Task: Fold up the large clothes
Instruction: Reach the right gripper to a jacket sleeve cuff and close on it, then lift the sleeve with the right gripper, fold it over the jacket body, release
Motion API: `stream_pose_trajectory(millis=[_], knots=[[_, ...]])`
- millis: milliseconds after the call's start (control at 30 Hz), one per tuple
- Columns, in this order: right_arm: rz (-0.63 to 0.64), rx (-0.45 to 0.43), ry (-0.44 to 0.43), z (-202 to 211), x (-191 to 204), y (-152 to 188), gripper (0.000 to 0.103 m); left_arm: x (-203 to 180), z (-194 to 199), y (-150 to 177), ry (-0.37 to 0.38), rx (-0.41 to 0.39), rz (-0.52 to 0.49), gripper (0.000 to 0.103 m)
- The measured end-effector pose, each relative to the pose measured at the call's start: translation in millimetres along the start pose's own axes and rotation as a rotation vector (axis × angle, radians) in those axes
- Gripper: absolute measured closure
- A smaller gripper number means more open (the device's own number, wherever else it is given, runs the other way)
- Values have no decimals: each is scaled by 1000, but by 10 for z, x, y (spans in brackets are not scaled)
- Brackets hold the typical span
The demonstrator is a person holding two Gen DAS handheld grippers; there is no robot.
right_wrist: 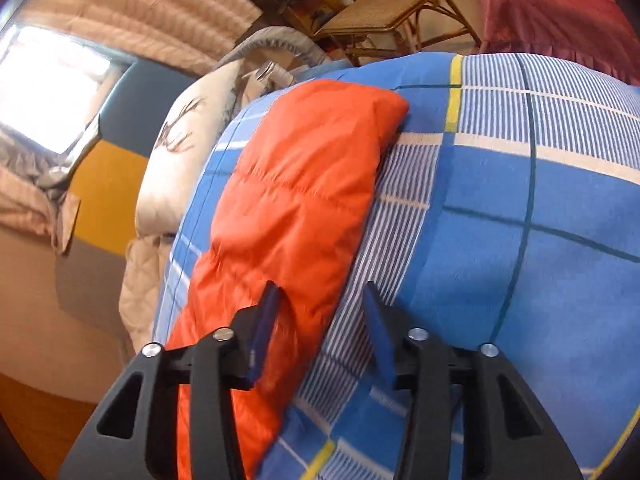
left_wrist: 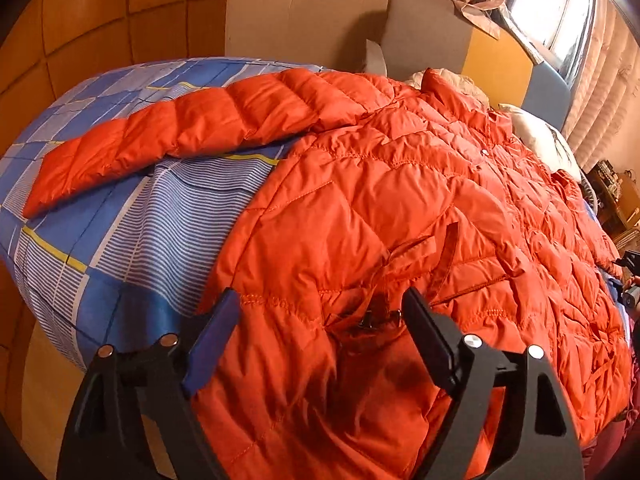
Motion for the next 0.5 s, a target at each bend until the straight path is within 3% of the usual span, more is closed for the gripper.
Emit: stream_pose_trajectory(millis=[133,333,500], knots=[[49,-2,-6,-17,47,-68,95,-38,-33,-15,-4,7,-12,21],[220,-53,4,189,302,-1,100,-42,-51,-52,0,3,-8,24],[409,-88,-18,392,693,272,100,-38,-83,-95,6,7,5,25]])
Point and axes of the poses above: each gripper's, at about its wrist camera, not at the fingertips, and z roughly against the way its jaws point, x to its left, y to its underside, the point moved 3 cm from there along -z, roughly the way its jaws point, and after that the axes turned 6 degrees about y, right-handed, at the moved point
